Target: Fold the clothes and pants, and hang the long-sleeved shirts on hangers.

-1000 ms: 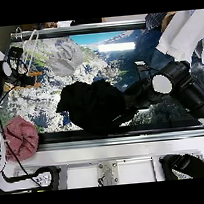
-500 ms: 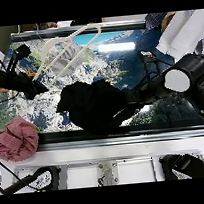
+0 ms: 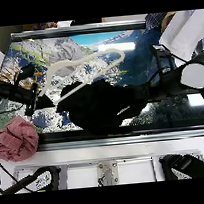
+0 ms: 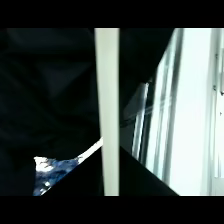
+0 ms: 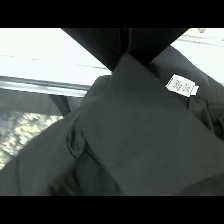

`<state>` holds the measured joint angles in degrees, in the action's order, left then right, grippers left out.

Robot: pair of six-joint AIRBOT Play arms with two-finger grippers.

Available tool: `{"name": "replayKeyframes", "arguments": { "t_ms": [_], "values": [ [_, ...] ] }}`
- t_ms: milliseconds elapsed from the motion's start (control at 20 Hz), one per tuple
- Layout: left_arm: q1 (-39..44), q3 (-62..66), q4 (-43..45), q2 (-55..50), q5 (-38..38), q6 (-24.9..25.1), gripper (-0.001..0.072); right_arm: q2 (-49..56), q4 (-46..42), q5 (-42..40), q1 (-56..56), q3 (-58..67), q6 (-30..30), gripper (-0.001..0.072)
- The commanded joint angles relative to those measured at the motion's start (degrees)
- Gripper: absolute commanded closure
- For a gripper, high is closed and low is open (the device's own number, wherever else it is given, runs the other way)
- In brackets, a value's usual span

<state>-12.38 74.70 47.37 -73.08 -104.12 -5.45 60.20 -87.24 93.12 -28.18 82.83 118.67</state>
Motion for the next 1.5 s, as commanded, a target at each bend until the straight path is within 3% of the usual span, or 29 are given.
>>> {"name": "replayKeyframes", "arguments": {
  "t_ms": [0, 500, 900, 1150, 1450],
  "values": [
    [0.0, -7.2, -0.3, 0.0, 0.0, 7.7, 0.0695, -0.1, 0.0, 2.9, 3.9, 1.9, -1.8, 0.0696],
    [11.3, -13.8, 8.7, 0.0, 10.4, 8.1, 0.0695, -0.1, 0.1, 4.9, 9.2, 2.3, -3.4, 0.0696],
    [17.1, -13.7, 4.5, -2.5, 19.5, 8.0, 0.0694, -0.1, 2.7, 6.3, 9.2, 2.3, -6.2, 0.0696],
    [18.6, -9.2, 3.6, -5.8, 18.5, 8.0, 0.0695, -0.1, 2.4, 8.1, 9.2, 2.3, -9.0, 0.0696],
    [22.3, -6.7, 4.1, -9.9, 16.6, 7.5, 0.0695, -0.1, 0.3, 3.5, 9.2, 2.3, -9.4, 0.0696]
  ]
}}
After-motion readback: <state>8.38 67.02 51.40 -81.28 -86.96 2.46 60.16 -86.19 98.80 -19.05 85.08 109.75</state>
